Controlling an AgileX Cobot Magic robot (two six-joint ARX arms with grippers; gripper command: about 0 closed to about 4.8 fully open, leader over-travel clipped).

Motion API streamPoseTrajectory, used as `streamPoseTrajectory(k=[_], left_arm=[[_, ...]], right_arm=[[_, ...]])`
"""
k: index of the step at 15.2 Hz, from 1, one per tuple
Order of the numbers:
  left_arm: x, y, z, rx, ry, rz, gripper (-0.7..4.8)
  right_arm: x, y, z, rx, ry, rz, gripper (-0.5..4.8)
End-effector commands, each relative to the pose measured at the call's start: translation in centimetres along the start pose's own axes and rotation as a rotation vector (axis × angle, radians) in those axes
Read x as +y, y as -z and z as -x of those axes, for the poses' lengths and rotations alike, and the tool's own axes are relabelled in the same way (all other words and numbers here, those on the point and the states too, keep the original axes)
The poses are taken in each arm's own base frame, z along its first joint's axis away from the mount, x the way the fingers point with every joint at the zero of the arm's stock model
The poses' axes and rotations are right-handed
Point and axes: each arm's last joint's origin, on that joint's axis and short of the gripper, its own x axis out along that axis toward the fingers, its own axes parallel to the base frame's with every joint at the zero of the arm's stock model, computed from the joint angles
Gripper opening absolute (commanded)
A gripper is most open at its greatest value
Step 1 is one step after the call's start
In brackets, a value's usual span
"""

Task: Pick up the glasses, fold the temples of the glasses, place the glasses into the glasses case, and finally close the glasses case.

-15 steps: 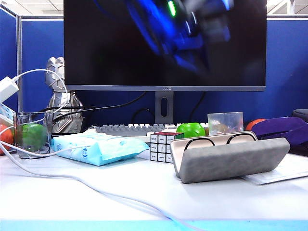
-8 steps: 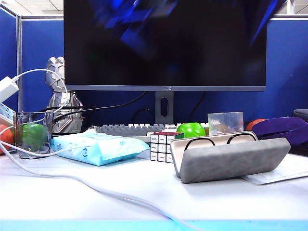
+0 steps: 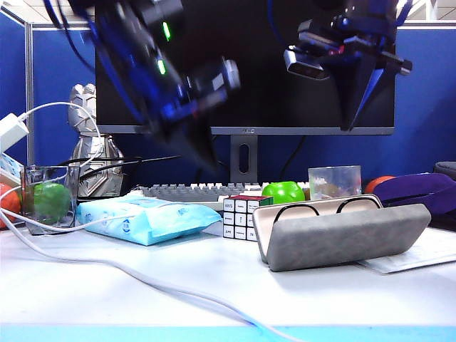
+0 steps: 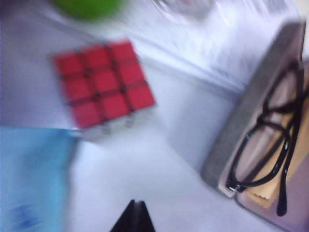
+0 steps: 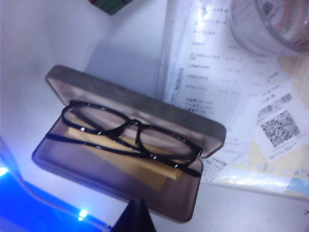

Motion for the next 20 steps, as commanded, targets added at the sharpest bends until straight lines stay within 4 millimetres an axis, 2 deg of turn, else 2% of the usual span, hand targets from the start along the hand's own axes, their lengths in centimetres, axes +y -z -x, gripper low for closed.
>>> streamPoseTrajectory(k=[1,4,6,7,14,18,19,20], left_arm=[[0.0,0.5,-2.8,0.013,0.063,-0.016,-0.06],[0.2,0.7,-5.2,-0.04,0.163,-0.033,0.06],[0.2,0.6,-5.8,-0.072,0.212,-0.049,1.24],[0.2,0.5,-5.9,-0.09,0.248,-0.076,1.3],[-0.2,0.9,-7.6,-0.123,0.391,-0.107,1.3],[-0.7,1.4,-8.6,-0.104,0.445,-0.102,1.27],[-1.0,1.3,-8.7,-0.108,0.448,-0.111,1.01],[-1.0,1.2,-8.6,-0.115,0.447,-0.113,0.14]], right_arm=[[0.0,0.1,-0.1,0.002,-0.002,0.0,-0.04],[0.1,0.6,0.3,0.017,-0.003,-0.001,-0.04],[0.2,1.0,1.1,0.007,-0.004,0.0,-0.04],[0.3,1.4,1.7,-0.002,-0.005,0.001,-0.04],[1.0,3.6,6.7,-0.189,0.013,0.021,-0.04],[1.2,3.9,7.7,-0.257,0.018,0.029,-0.04],[1.2,3.9,7.7,-0.258,0.019,0.029,-0.04],[1.2,3.9,7.7,-0.258,0.019,0.029,-0.04]])
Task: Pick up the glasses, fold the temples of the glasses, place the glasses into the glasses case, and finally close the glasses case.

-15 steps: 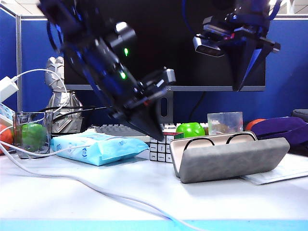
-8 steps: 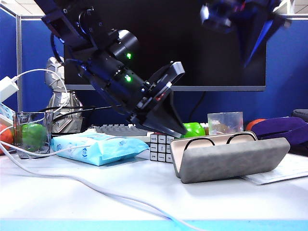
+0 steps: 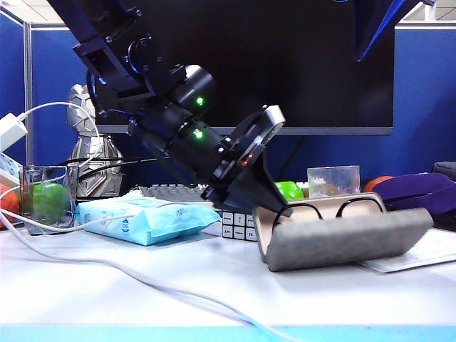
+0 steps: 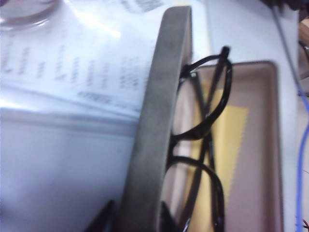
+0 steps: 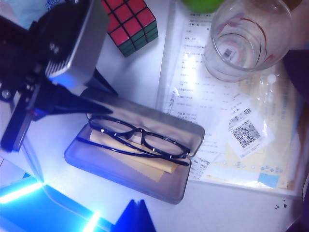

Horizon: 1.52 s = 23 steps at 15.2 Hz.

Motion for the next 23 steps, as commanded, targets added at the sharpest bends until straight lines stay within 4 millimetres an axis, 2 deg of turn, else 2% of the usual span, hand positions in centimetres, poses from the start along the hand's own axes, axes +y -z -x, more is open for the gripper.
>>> streamPoseTrajectory(k=[1,7,12,14,20,22,23], left_arm=[[-0.3,-0.4,-0.2,-0.021,0.016,-0.02,-0.07],[-0.6,-1.1,0.5,-0.036,-0.021,0.01,-0.07],[-1.6,-3.1,3.2,-0.059,-0.303,-0.075,-0.07],[-2.2,-3.9,4.0,-0.038,-0.483,-0.151,-0.07],[-4.6,-4.1,2.3,0.117,-0.69,-0.353,-0.07],[-5.3,-4.1,1.8,0.12,-0.684,-0.367,-0.07],[-5.4,-4.2,1.8,0.134,-0.736,-0.367,-0.07]], right_arm=[[0.1,0.0,0.3,-0.022,0.0,0.003,-0.04],[0.0,-0.3,0.4,-0.044,0.004,0.005,-0.04],[0.0,-0.9,0.4,-0.113,0.009,0.013,-0.04],[0.0,-1.5,0.5,-0.168,0.014,0.018,-0.04],[-0.1,-3.0,0.7,-0.325,0.025,0.035,-0.04],[-0.1,-3.1,0.7,-0.337,0.026,0.036,-0.04],[-0.2,-3.0,0.6,-0.328,0.032,0.034,-0.04]])
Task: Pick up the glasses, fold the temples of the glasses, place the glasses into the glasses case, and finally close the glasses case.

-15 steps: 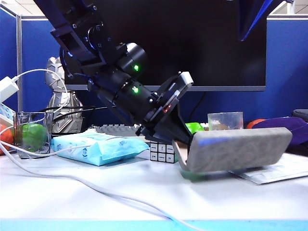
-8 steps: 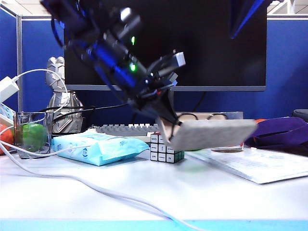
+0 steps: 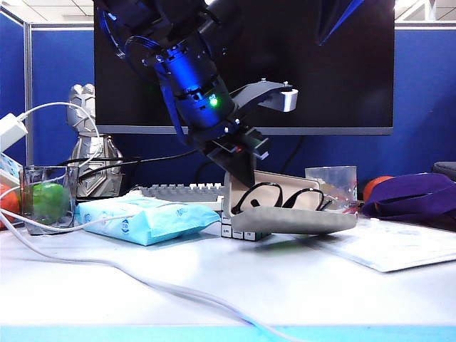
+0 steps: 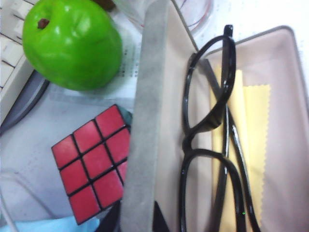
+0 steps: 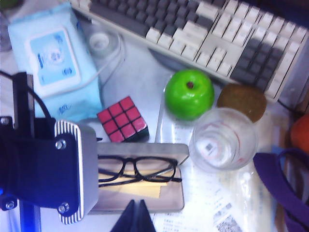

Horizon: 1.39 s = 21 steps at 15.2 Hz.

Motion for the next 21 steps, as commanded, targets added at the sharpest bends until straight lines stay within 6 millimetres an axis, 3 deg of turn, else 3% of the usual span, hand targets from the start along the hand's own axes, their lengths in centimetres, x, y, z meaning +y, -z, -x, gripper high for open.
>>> streamPoseTrajectory(k=[1,3,6,9,11,13,15,18,19,20,21], left_arm=[[-0.3,-0.7,0.4,0.017,-0.109,-0.019,-0.07],[-0.4,-0.7,0.4,0.022,-0.107,-0.019,-0.07],[-0.4,-0.6,0.5,0.023,-0.102,-0.01,-0.07],[-0.5,-0.8,0.6,-0.01,-0.055,0.01,-0.07],[-0.7,-0.9,0.6,-0.049,0.027,0.018,-0.07],[-0.8,-1.0,0.6,-0.064,0.054,0.039,-0.07],[-0.7,-1.0,0.6,-0.058,0.041,0.039,-0.07],[-0.5,-0.9,0.6,-0.028,-0.026,0.041,-0.07],[-0.5,-0.9,0.6,-0.028,-0.026,0.04,-0.07],[-0.5,-0.9,0.6,-0.028,-0.026,0.04,-0.07],[-0.5,-0.9,0.6,-0.028,-0.026,0.04,-0.07]], right_arm=[[-0.2,0.2,-0.2,0.004,0.052,-0.005,-0.04],[-1.1,1.0,-0.9,0.044,0.114,-0.039,-0.04],[-3.0,2.9,-1.2,0.083,-0.005,-0.211,-0.04],[-3.2,4.9,-1.2,0.018,-0.093,-0.294,-0.04],[-2.8,7.3,-2.8,-0.085,-0.19,-0.432,-0.04],[-2.8,9.2,-4.9,-0.082,-0.211,-0.519,-0.04],[-2.9,11.7,-7.4,-0.106,-0.235,-0.647,-0.04],[-2.8,14.4,-9.4,-0.108,-0.259,-0.878,-0.03],[-2.6,15.1,-9.8,-0.123,-0.287,-0.912,0.29],[-2.6,15.3,-10.0,-0.132,-0.294,-0.926,1.36],[-2.6,15.2,-10.0,-0.139,-0.291,-0.927,2.02]])
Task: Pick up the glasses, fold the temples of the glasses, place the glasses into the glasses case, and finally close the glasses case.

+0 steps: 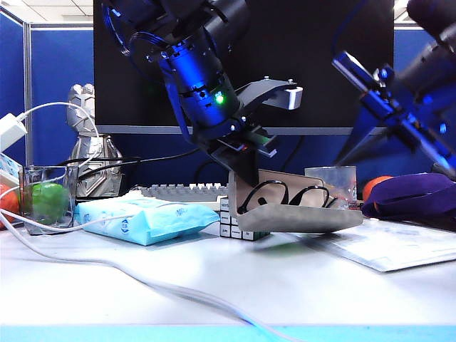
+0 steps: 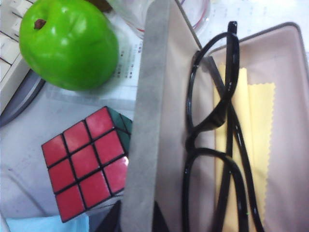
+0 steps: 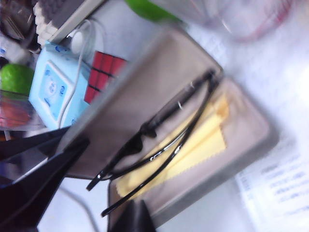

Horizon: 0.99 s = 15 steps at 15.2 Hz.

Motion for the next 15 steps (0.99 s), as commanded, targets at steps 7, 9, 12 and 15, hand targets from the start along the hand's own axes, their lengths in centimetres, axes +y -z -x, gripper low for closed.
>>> streamPoseTrajectory(k=[7,9,12,15], left_arm=[[-0.3,-0.9,0.5,-0.054,-0.012,-0.005,-0.07],[-0.4,-0.9,0.5,-0.054,-0.01,-0.009,-0.07],[-0.5,-1.0,0.5,-0.054,-0.013,-0.011,-0.07],[-0.6,-1.0,0.5,-0.054,-0.013,-0.012,-0.07]], right_arm=[[0.2,-1.1,-1.4,-0.082,-0.075,-0.163,1.97],[-0.3,-1.2,-2.5,-0.061,-0.093,-0.237,1.54],[-0.5,-1.2,-2.9,-0.069,-0.087,-0.26,1.48],[-0.6,-1.3,-2.9,-0.095,-0.064,-0.263,1.48]])
